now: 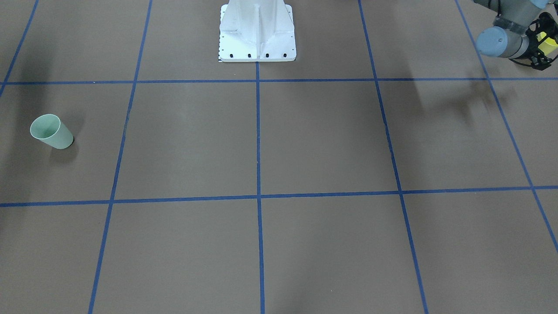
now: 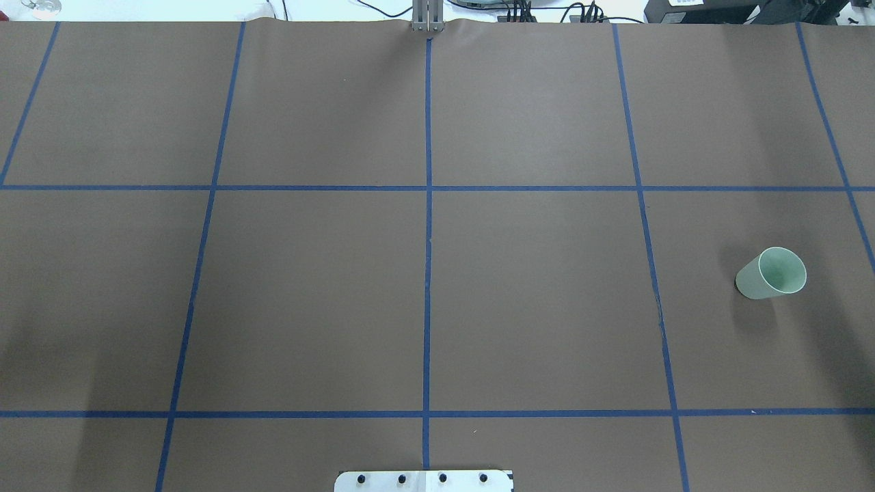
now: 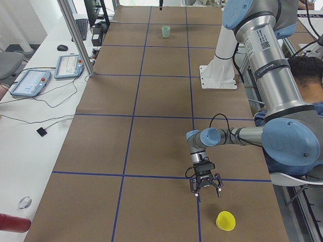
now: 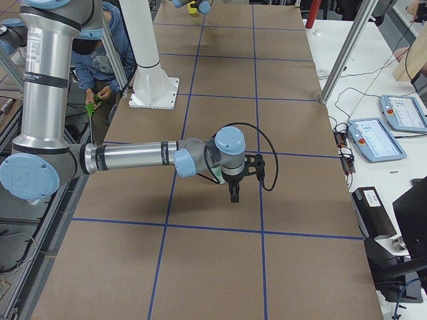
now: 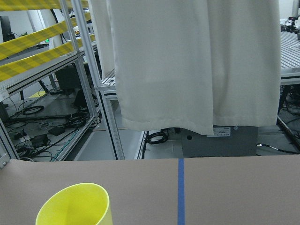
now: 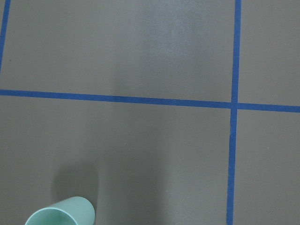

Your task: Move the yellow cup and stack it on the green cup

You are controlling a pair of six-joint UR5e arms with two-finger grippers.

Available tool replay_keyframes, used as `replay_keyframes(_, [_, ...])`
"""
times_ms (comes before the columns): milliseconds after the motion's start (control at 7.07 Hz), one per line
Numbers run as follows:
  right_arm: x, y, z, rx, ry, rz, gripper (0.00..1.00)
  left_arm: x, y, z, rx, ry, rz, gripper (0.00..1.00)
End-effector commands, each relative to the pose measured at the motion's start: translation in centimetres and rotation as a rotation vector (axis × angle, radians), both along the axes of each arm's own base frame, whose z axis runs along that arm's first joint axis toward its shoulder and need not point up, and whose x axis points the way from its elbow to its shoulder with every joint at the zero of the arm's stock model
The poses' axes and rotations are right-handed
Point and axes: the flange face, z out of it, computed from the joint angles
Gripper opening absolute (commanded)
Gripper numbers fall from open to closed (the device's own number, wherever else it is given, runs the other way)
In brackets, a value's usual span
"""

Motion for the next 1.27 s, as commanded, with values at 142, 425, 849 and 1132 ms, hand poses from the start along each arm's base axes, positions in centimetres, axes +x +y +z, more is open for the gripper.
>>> replay_keyframes(142, [0.2,1.2,0.9,0.004,0.007,0.002,1.00,0.7,1.4,4.0,-0.011,-0.091,0.003,1.00])
replay_keyframes(425, [0.2,1.2,0.9,0.004,0.005,0.002,1.00,-0.4,2.1,6.1,-0.025,-0.126,0.003,0.99])
replay_keyframes(849, [0.2,1.2,1.0,0.000,0.004,0.002,1.00,-0.1,3.6,8.0,-0.065,-0.123,0.002,0.99])
replay_keyframes(1132, [-0.2,1.1,0.9,-0.004,0.003,-0.001,1.00,-1.0,4.4,9.8,-0.078,-0.152,-0.003,1.00])
